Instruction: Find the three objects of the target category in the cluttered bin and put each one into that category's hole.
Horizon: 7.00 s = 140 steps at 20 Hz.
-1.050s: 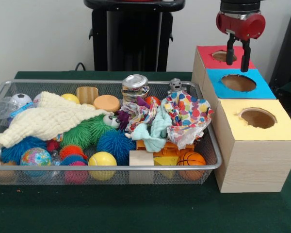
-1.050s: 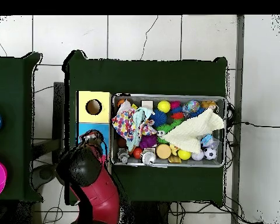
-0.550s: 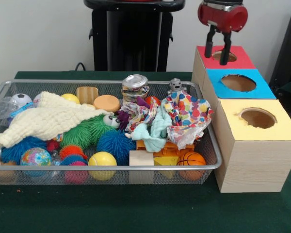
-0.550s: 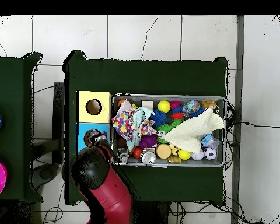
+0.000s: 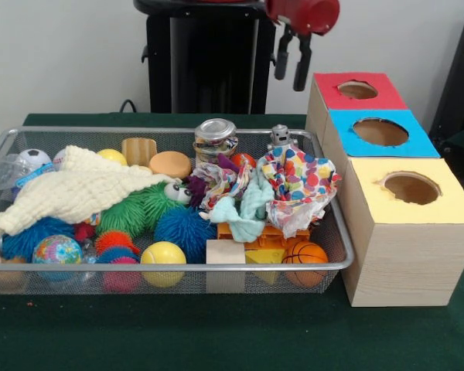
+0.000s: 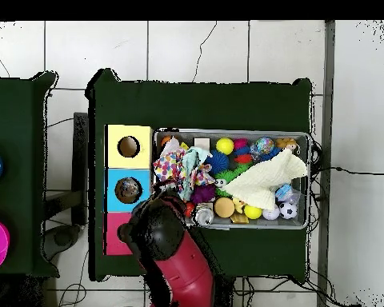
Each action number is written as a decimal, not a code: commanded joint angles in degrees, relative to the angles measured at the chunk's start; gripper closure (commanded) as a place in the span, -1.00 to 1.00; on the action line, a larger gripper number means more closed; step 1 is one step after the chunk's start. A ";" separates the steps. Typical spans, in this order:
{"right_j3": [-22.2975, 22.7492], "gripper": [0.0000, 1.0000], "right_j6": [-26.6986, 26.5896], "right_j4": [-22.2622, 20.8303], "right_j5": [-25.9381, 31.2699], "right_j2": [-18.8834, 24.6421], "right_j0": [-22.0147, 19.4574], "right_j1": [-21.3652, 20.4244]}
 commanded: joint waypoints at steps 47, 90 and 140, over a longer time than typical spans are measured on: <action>8.27 -1.00 -0.36 -42.28 -12.43 30.84 -57.36 -8.66; -17.71 -1.00 5.53 -47.96 -1.90 26.08 -56.41 3.26; -5.14 -1.00 9.90 -47.23 -11.92 30.94 -57.55 -1.60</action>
